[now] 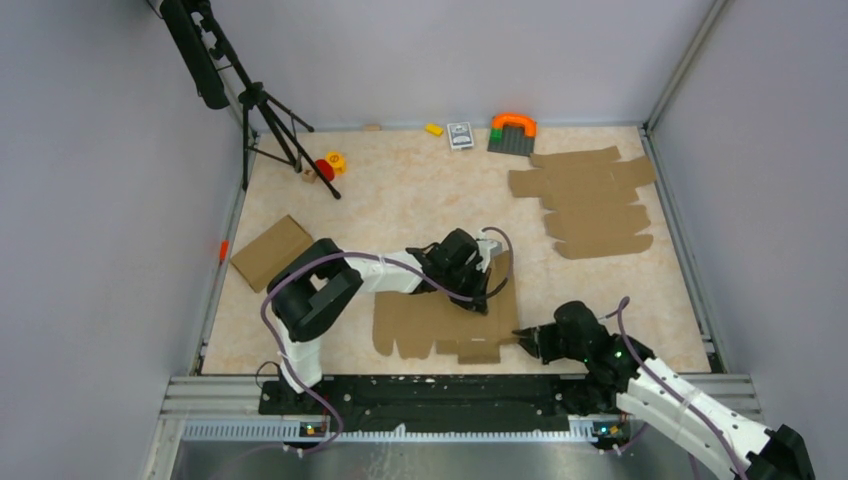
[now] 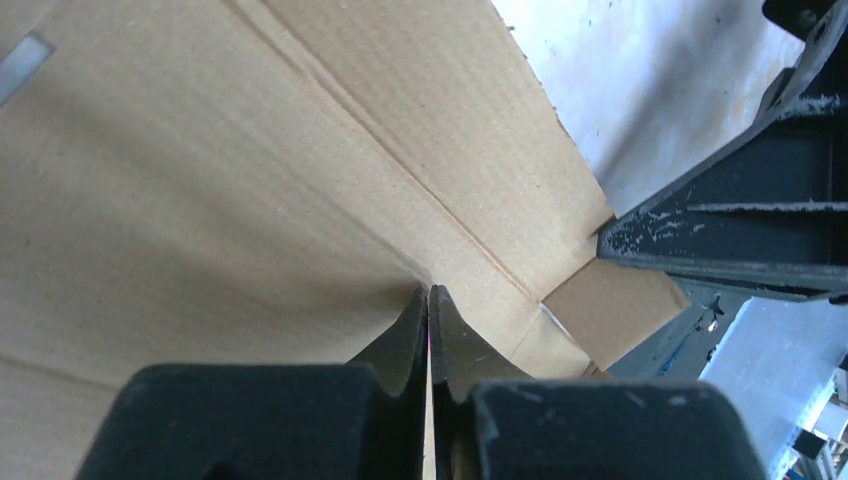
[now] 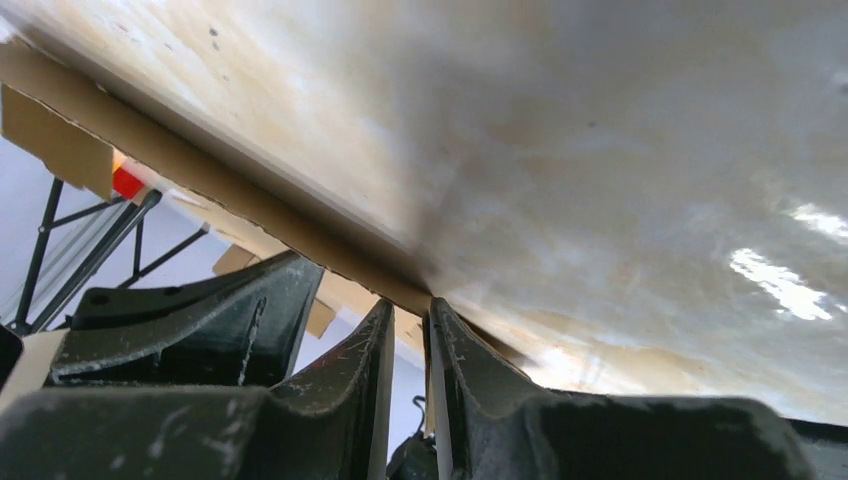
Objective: Fold the paper box
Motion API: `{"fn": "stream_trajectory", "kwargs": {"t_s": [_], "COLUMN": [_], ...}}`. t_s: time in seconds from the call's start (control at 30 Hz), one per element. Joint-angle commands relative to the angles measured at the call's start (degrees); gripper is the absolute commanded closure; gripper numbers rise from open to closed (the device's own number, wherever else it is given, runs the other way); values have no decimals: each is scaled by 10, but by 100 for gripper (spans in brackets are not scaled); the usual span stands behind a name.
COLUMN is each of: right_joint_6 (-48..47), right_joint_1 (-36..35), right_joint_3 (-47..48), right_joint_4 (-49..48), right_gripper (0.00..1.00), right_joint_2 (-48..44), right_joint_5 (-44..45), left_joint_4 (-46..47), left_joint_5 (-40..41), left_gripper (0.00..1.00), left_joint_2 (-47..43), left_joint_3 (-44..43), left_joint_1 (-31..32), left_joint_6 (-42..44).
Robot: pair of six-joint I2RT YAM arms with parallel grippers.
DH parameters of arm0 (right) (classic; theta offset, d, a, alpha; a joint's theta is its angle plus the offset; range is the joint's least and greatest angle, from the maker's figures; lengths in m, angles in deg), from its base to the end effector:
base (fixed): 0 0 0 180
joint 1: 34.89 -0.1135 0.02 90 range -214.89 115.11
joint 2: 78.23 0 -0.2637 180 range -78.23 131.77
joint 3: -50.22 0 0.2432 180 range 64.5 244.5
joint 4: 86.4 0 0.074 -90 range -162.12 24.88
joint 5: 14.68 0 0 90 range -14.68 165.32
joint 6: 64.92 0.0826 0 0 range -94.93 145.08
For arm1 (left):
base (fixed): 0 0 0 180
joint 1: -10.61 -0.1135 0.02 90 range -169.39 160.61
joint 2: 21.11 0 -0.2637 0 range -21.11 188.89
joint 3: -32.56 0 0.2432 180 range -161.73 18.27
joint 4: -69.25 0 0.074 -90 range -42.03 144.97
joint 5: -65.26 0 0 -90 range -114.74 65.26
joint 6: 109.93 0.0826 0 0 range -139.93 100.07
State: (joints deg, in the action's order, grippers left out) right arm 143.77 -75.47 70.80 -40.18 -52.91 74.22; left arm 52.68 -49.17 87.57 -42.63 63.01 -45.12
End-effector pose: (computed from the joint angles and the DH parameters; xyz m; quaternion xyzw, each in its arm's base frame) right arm 0.0921 0.0810 0.0846 0.5913 0.7339 0.3303 0.0512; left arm 0.2189 -0.3402 0.1147 0.2863 0.8758 -0.3641 0.1356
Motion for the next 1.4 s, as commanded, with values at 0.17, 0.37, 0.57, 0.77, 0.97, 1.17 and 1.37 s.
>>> {"fn": "stream_trajectory", "kwargs": {"t_s": [0.17, 0.37, 0.57, 0.77, 0.97, 1.17, 1.37], "right_joint_6": [56, 59, 56, 55, 56, 57, 57], "right_joint_1": [6, 6, 6, 6, 6, 5, 6], "right_joint_3": [-8, -7, -3, -4, -4, -3, -5], "right_joint_4": [-23, -32, -50, -61, -64, -67, -65], "right_gripper": [79, 86, 88, 88, 88, 88, 88], "right_joint_2": [-11, -2, 17, 30, 28, 28, 27], "right_joint_5": [24, 23, 20, 14, 14, 14, 14], "left_joint_4": [34, 52, 5, -77, -99, -128, -112], "left_joint_5": [-27, -48, -1, 44, 32, 46, 37], "left_gripper": [83, 58, 50, 47, 44, 45, 46], "left_joint_2": [-61, -122, -134, -97, -74, -46, -43], "left_joint_3": [41, 63, 31, -43, -69, -87, -83], "left_joint_1": [8, 22, 70, 110, 122, 130, 132], "left_joint_6": [31, 86, 175, 247, 292, 313, 303]}}
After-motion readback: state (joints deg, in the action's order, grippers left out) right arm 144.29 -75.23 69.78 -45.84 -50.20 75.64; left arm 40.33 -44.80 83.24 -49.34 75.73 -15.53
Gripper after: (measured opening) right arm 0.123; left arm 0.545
